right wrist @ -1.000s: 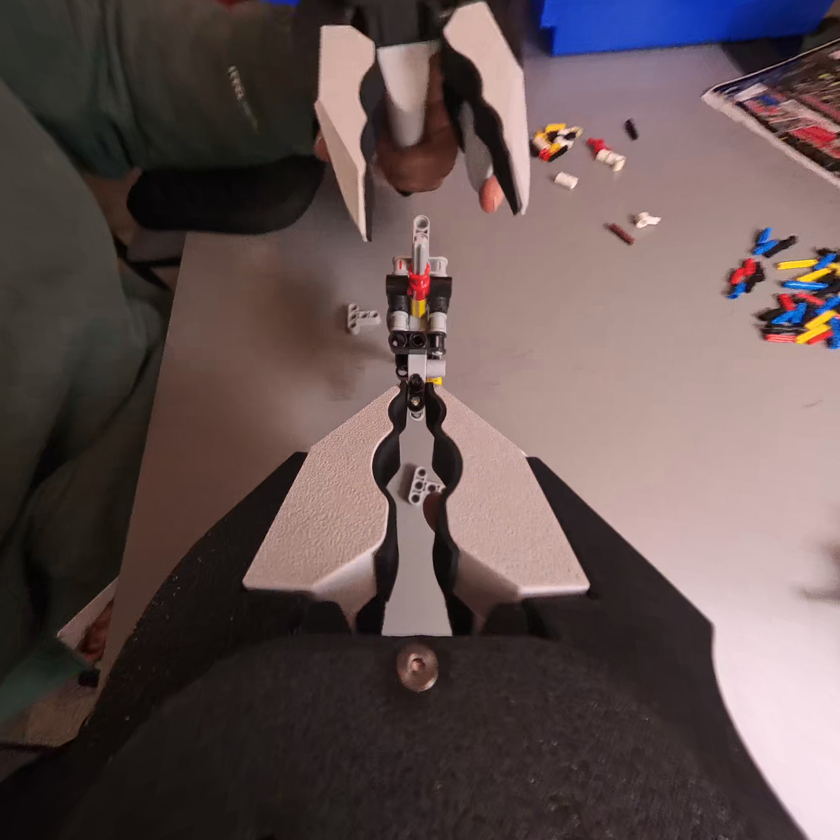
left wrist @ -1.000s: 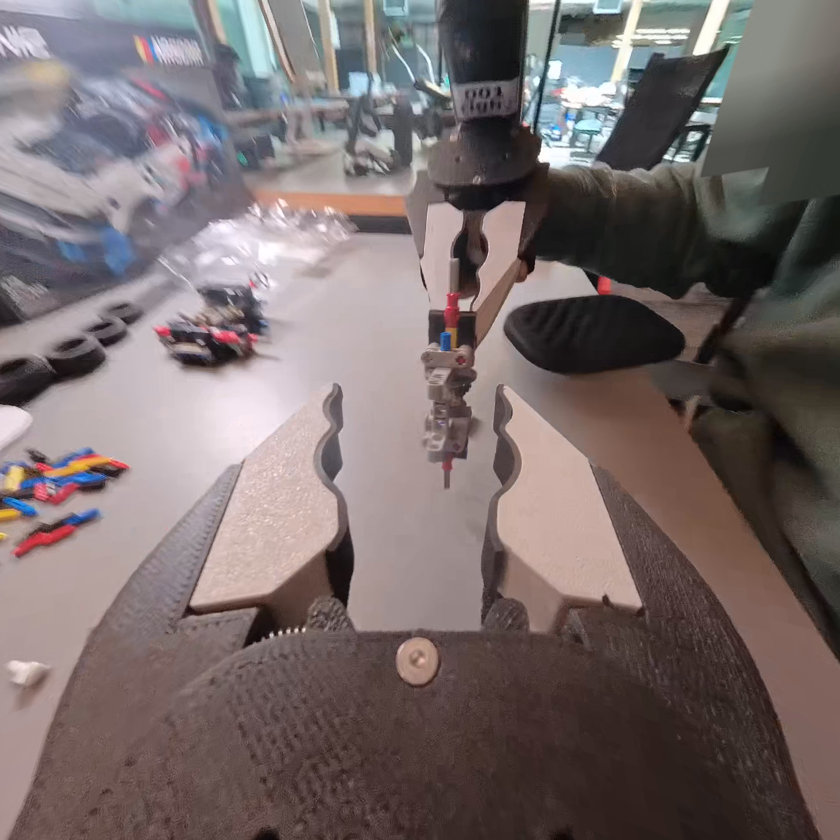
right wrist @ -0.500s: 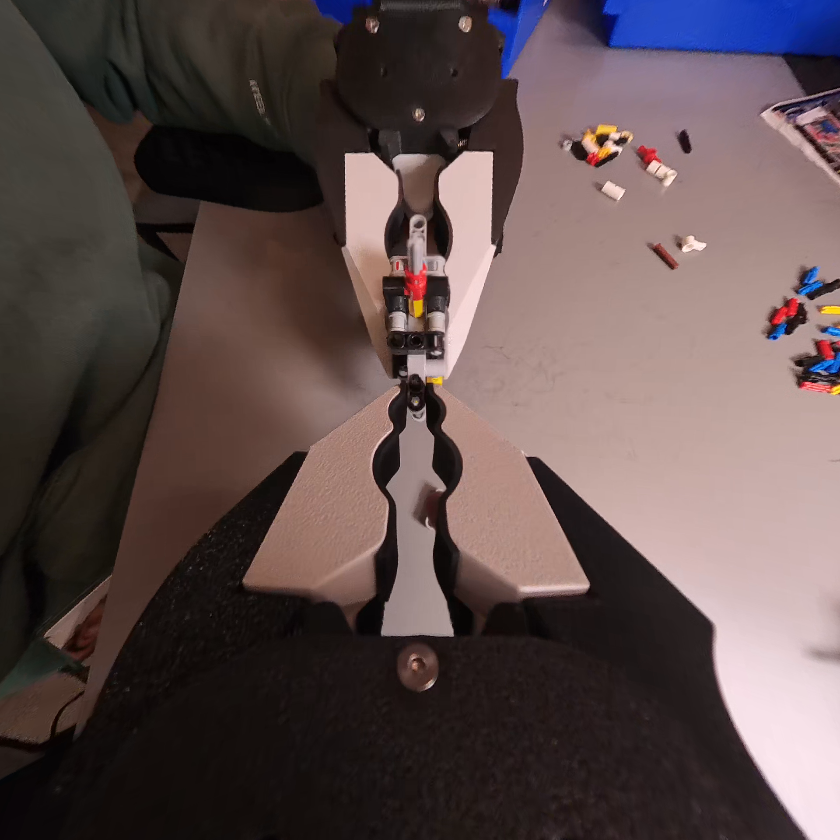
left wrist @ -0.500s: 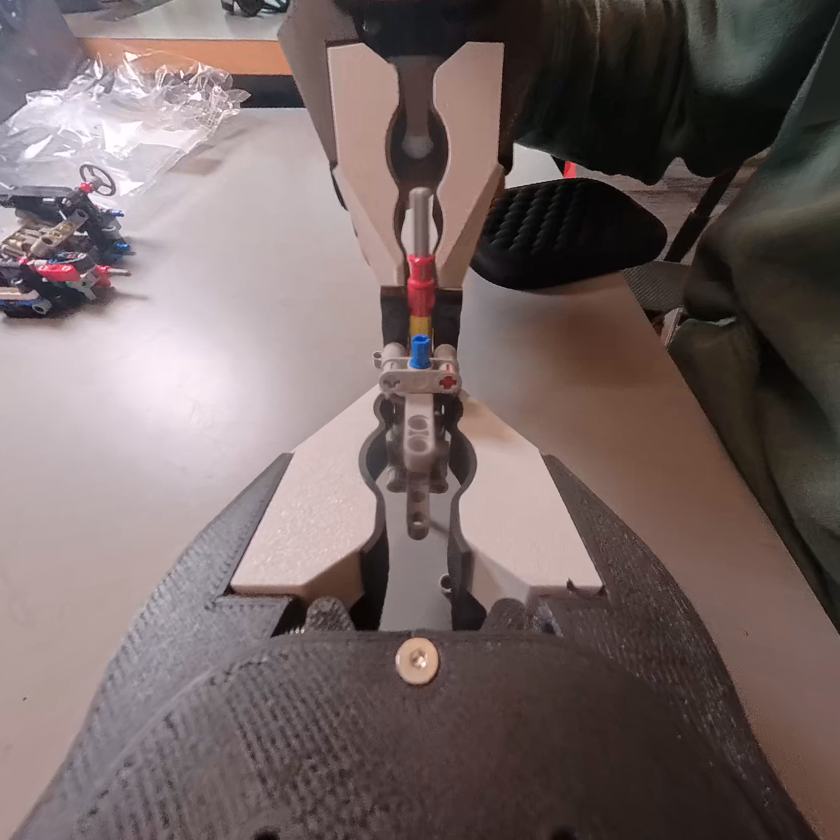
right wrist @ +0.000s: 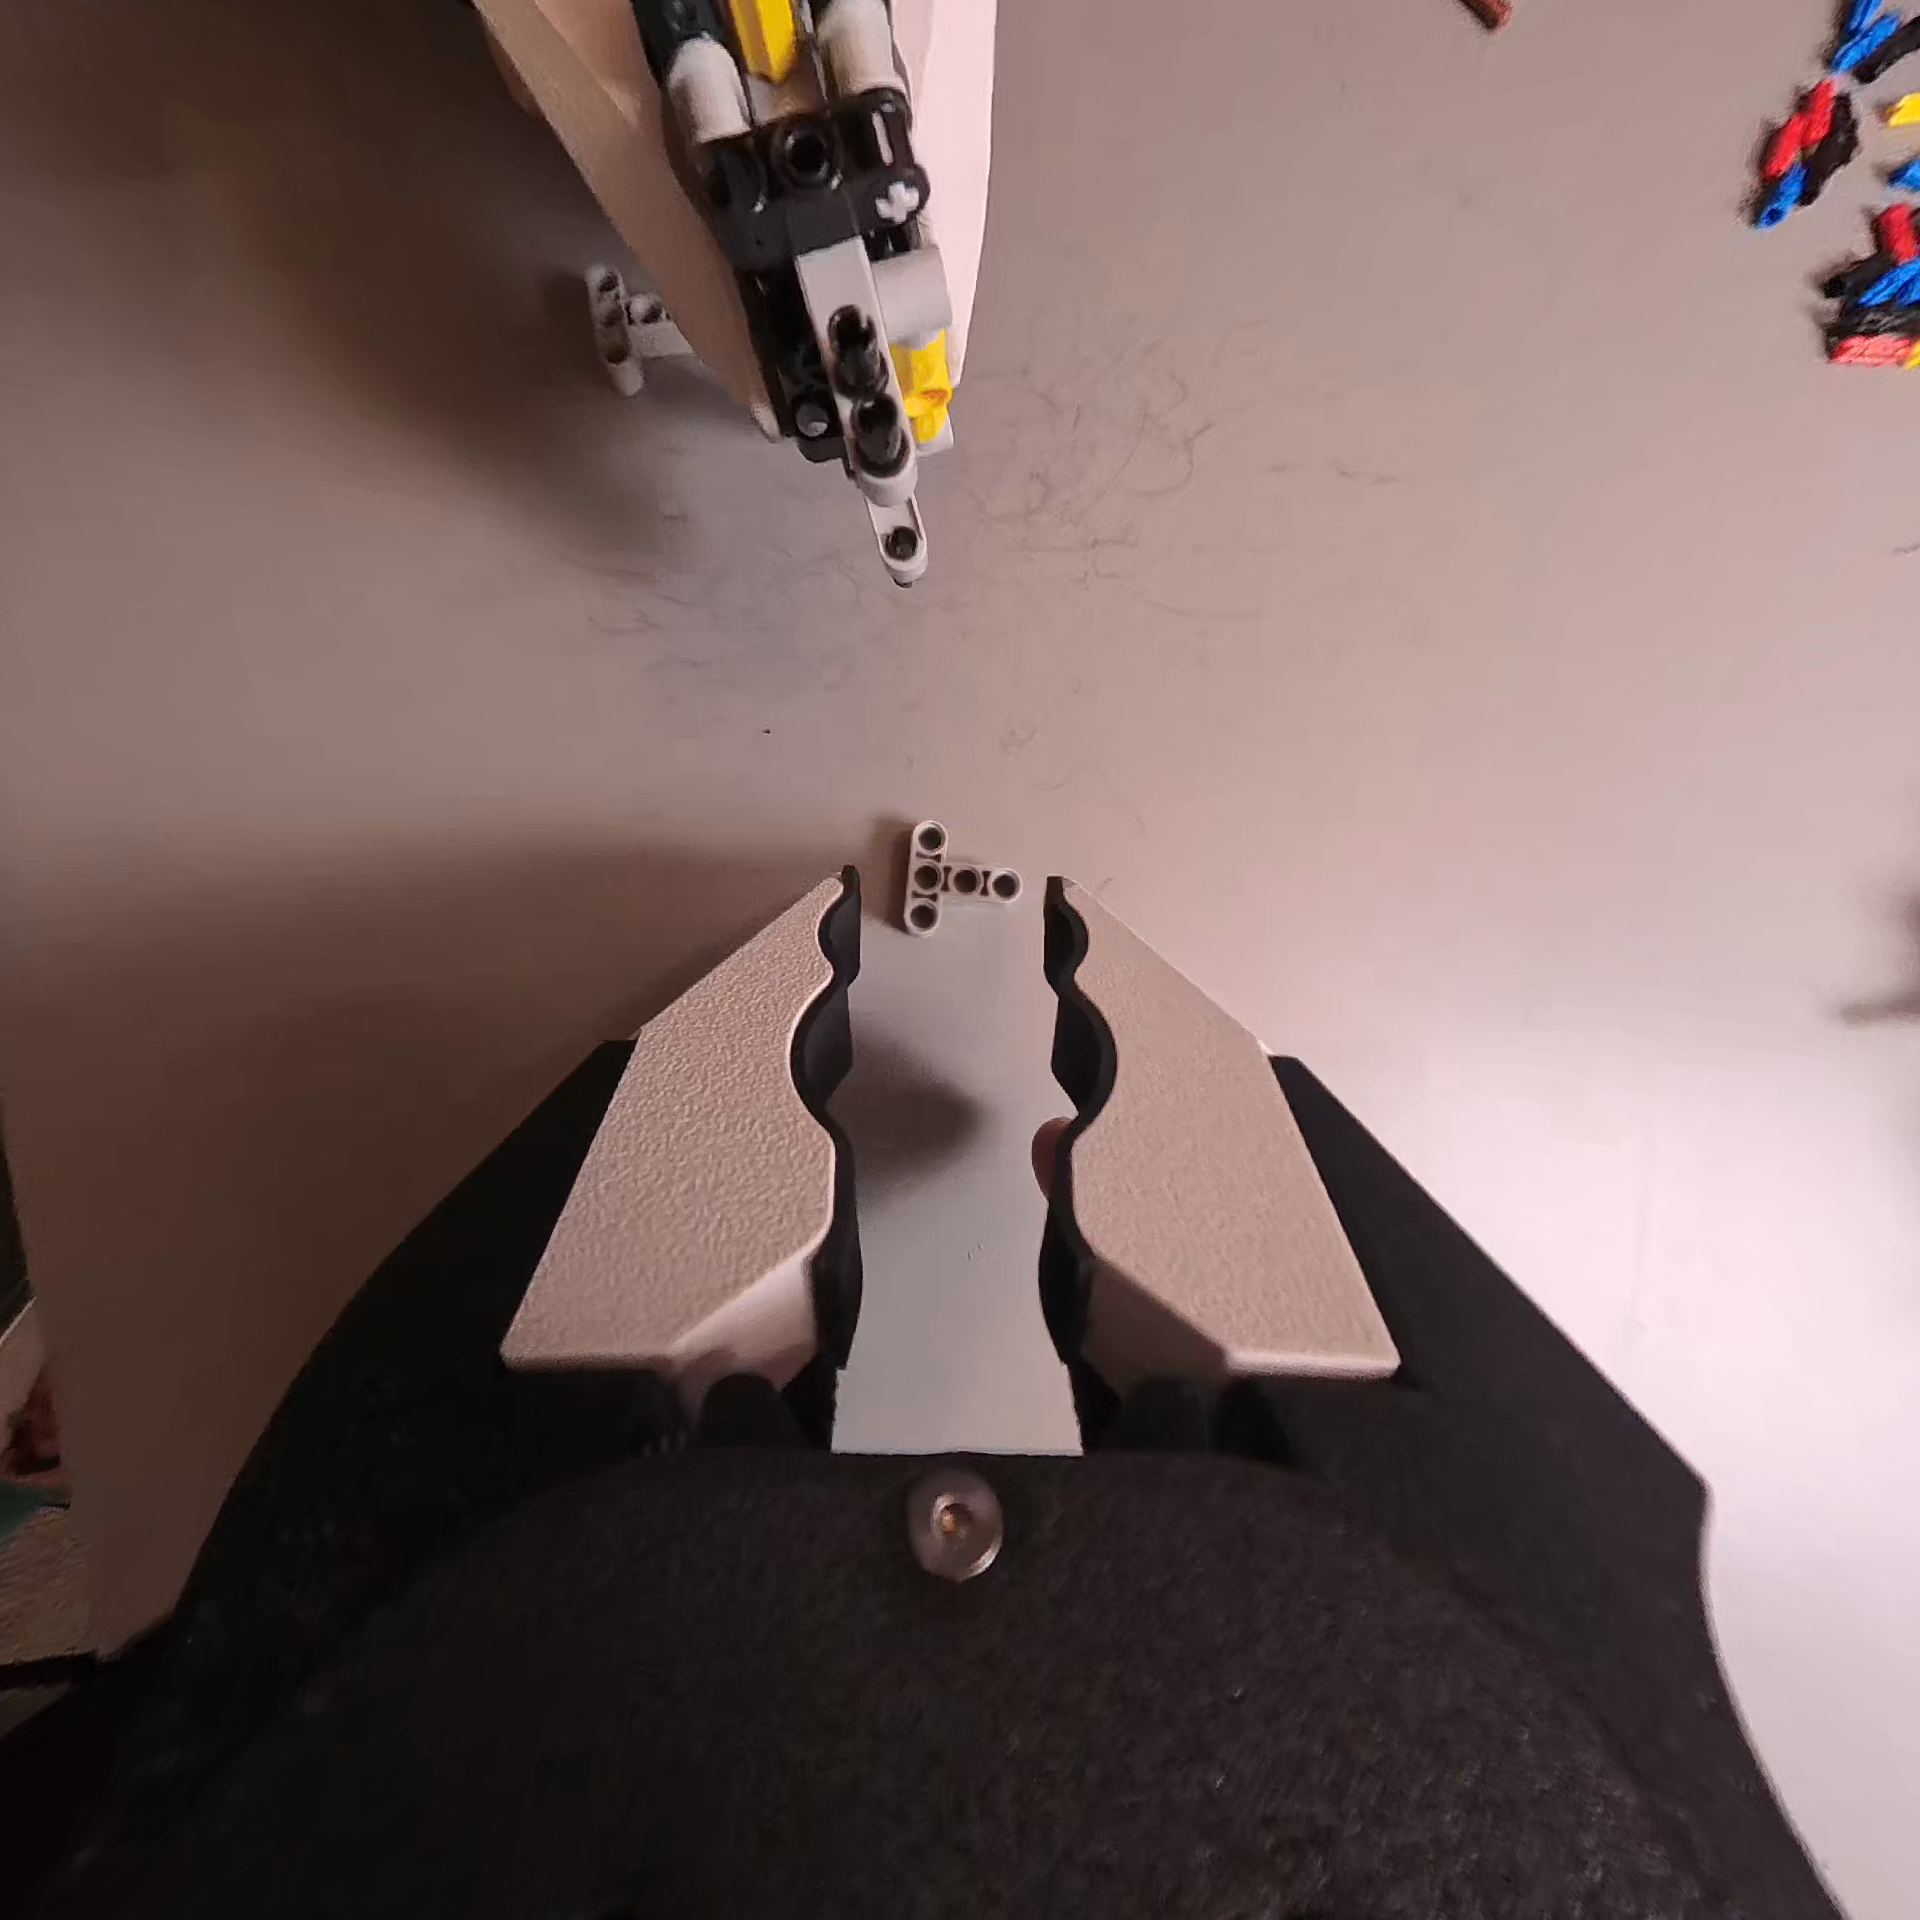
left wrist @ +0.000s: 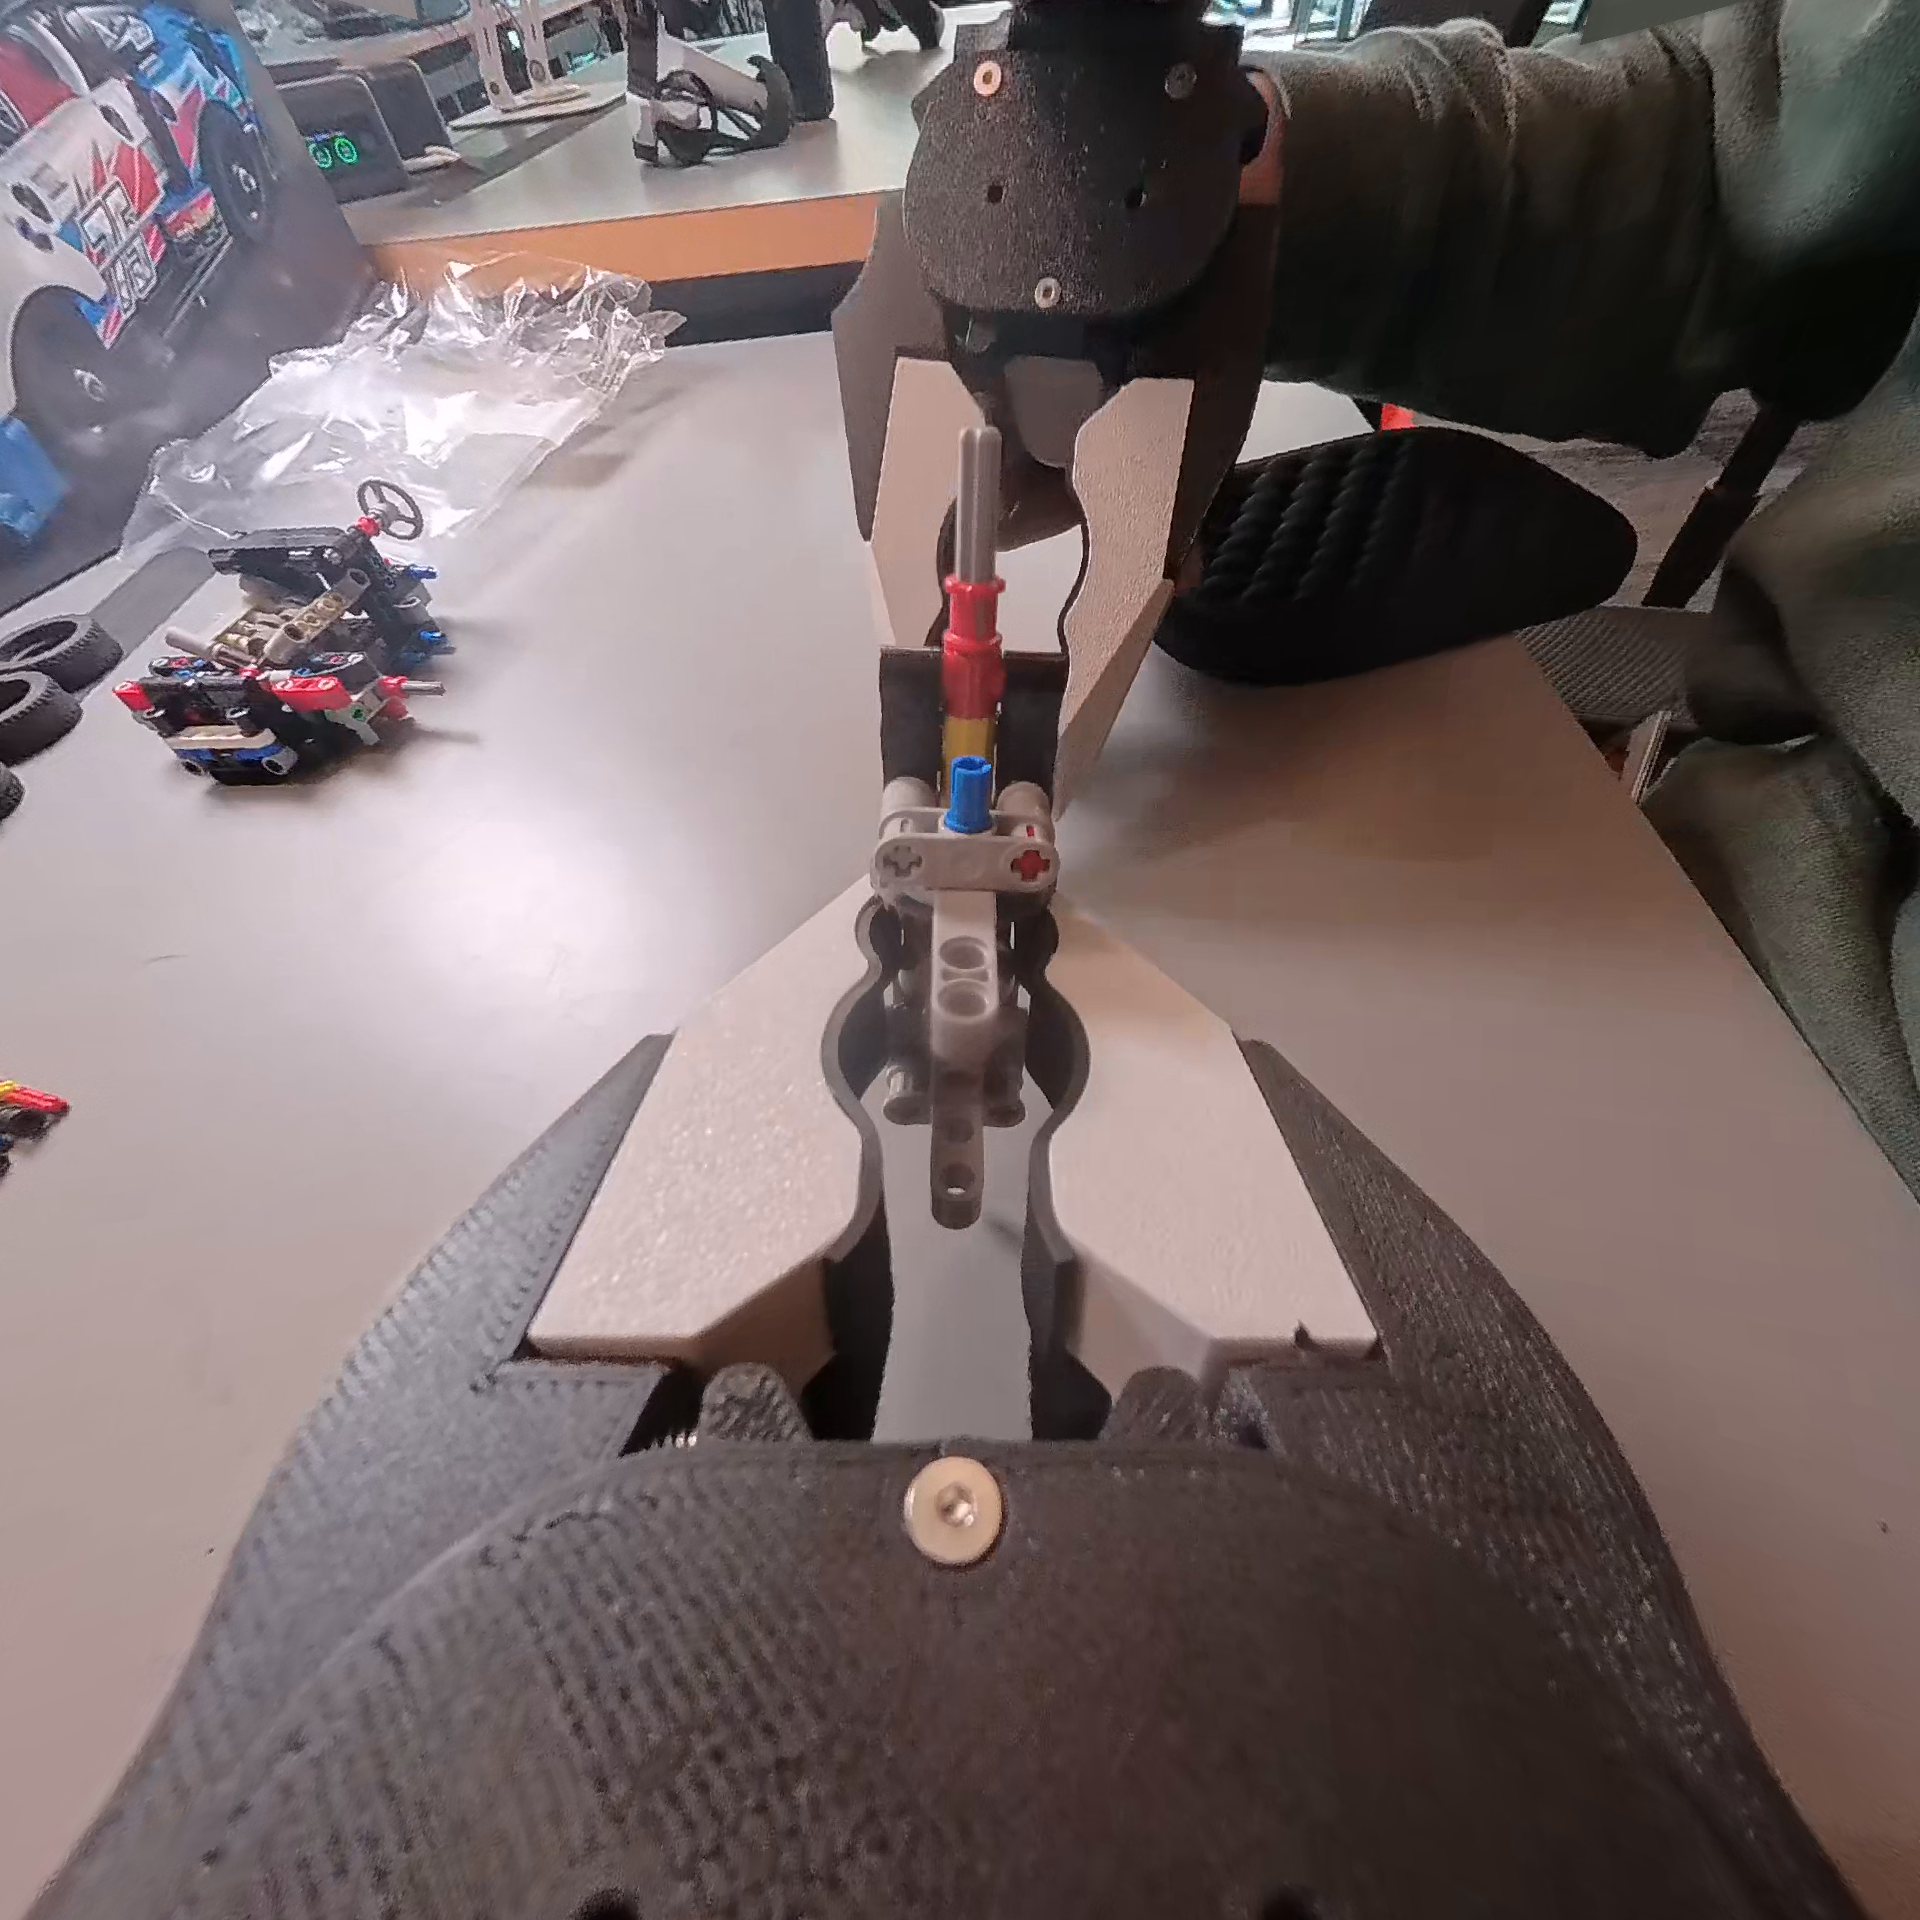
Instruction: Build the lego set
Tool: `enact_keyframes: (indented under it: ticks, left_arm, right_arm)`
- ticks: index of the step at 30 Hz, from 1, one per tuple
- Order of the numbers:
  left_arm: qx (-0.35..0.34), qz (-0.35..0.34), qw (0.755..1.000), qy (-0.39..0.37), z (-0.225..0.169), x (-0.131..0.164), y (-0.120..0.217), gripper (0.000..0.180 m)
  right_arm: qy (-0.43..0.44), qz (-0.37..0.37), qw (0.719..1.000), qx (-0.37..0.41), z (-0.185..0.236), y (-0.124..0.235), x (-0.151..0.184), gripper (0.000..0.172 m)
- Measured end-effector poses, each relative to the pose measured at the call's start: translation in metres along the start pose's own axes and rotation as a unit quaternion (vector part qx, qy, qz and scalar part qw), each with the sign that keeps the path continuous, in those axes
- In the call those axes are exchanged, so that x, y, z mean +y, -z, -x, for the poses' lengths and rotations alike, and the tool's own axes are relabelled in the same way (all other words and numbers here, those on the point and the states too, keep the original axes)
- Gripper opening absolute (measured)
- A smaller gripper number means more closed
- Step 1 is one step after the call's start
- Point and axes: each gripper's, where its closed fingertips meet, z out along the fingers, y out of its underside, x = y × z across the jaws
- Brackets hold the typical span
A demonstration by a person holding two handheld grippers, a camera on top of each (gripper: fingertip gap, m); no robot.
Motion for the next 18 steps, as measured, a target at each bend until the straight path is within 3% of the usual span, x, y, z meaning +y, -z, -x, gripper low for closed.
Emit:
enact_keyframes:
  ticks: [6,9,18]
  left_arm:
    - [-0.004,0.006,1.000,0.000,0.001,0.002,0.001,0.019]
    - [-0.002,0.004,1.000,0.001,0.001,0.002,0.002,0.019]
    - [-0.006,0.007,1.000,0.003,0.004,0.004,0.002,0.019]
  right_arm:
    - [0.002,0.056,0.998,-0.019,-0.001,-0.014,0.007,0.033]
    - [0.006,0.059,0.998,-0.023,-0.001,-0.015,0.006,0.023]
    - [-0.065,0.051,0.997,-0.011,0.005,-0.012,0.008,0.029]
